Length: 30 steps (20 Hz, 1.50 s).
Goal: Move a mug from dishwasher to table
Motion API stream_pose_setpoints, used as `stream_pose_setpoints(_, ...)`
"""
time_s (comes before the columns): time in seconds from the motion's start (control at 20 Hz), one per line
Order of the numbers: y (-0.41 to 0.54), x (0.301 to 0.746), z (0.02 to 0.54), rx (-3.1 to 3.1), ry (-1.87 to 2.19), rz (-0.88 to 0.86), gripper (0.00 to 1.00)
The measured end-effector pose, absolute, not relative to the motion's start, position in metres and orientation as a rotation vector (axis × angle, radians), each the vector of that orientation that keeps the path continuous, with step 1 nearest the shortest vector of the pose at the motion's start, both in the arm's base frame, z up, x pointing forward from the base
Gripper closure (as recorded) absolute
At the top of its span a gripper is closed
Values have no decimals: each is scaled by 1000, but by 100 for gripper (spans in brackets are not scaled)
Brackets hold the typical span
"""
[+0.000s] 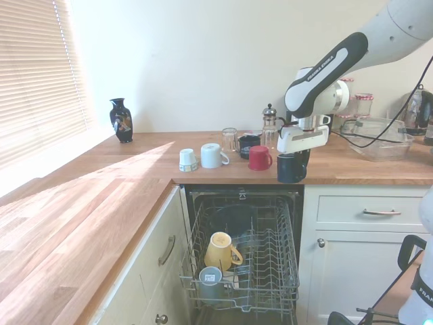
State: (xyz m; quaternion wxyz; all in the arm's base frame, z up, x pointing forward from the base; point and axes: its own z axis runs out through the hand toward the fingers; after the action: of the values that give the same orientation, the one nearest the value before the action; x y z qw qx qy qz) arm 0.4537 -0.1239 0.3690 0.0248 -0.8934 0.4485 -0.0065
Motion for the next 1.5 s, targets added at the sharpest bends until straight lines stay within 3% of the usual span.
stream_pose_setpoints(0.4,-152,466,383,-2742,1415,-40,100)
stream_pose_setpoints(1.45,-200,513,356,-2747,1475,46,100)
stream_pose_setpoints(1.5,-201,513,356,-2747,1479,49,0)
